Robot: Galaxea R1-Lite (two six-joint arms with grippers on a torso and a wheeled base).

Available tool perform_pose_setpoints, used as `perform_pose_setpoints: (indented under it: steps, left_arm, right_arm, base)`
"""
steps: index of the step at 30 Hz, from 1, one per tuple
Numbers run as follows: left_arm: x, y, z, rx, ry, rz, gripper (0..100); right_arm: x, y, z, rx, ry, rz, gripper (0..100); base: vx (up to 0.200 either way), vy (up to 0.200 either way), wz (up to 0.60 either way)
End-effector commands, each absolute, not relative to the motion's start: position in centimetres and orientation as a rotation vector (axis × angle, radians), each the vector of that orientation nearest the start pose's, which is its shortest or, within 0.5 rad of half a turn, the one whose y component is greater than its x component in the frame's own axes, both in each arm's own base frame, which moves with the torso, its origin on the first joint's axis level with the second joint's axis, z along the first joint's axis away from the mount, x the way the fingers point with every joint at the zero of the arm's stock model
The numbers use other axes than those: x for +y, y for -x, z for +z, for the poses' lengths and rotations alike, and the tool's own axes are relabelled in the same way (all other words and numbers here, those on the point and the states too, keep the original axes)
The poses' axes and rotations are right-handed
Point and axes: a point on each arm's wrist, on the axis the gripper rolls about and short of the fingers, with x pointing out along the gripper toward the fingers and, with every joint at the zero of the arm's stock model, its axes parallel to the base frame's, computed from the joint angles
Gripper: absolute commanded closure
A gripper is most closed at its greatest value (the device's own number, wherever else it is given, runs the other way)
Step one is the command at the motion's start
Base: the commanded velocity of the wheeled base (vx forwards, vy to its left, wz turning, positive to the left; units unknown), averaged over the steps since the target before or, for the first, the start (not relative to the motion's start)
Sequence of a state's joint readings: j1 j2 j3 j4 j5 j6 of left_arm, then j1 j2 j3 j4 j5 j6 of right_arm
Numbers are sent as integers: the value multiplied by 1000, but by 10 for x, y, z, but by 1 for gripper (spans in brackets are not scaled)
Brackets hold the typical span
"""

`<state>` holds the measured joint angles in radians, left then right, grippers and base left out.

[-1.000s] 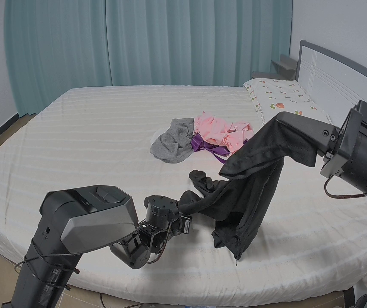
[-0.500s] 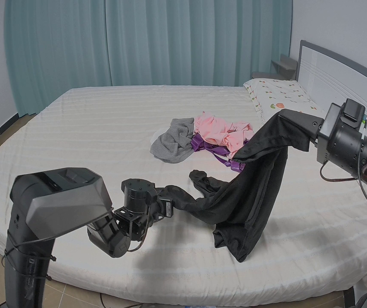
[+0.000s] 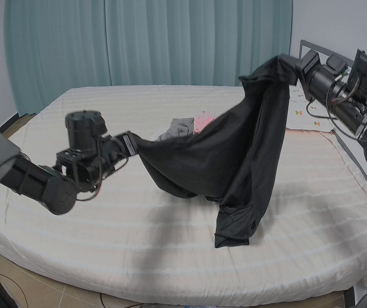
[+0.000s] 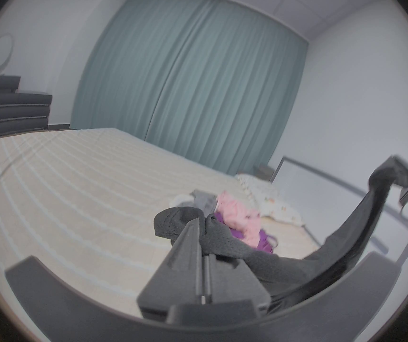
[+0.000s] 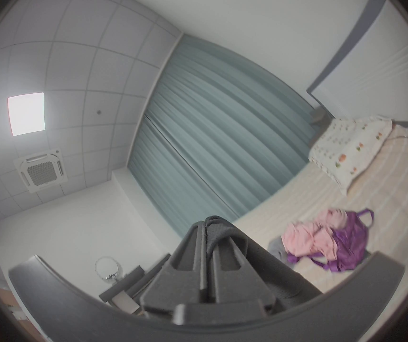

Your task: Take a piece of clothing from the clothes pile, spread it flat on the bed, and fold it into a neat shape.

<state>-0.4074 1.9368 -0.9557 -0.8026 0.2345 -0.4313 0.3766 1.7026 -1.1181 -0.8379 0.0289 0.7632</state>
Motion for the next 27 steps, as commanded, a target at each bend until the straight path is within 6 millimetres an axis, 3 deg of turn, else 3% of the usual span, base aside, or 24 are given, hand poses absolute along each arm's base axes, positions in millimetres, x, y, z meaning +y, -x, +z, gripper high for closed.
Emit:
perform_pose_setpoints:
  steps: [1, 3, 5, 6, 12, 17, 27]
  left_arm:
    - [-112, -301, 254, 2, 516, -142, 100]
    - [-111, -299, 242, 45, 540, -134, 100]
    - [-111, -299, 240, 54, 543, -132, 100]
    - [-113, -295, 217, 131, 546, -118, 100]
    - [-124, -287, 175, 282, 570, -112, 100]
    - [-127, -285, 149, 375, 599, -89, 100]
    - [-127, -271, 122, 478, 621, -57, 100]
  right_arm:
    - [113, -304, 325, -229, -799, 483, 100]
    - [116, -299, 306, -157, -788, 479, 100]
    - [116, -298, 302, -140, -785, 480, 100]
    - [119, -292, 265, -5, -764, 482, 100]
    - [118, -282, 201, 236, -735, 469, 100]
    - [117, -278, 172, 350, -733, 446, 100]
    - [118, -271, 145, 439, -845, 420, 100]
  base:
    - [0, 0, 0]
    - [0, 0, 0]
    - [0, 0, 0]
    - [0, 0, 0]
    - [0, 0, 0]
    - [0, 0, 0]
    - [0, 0, 0]
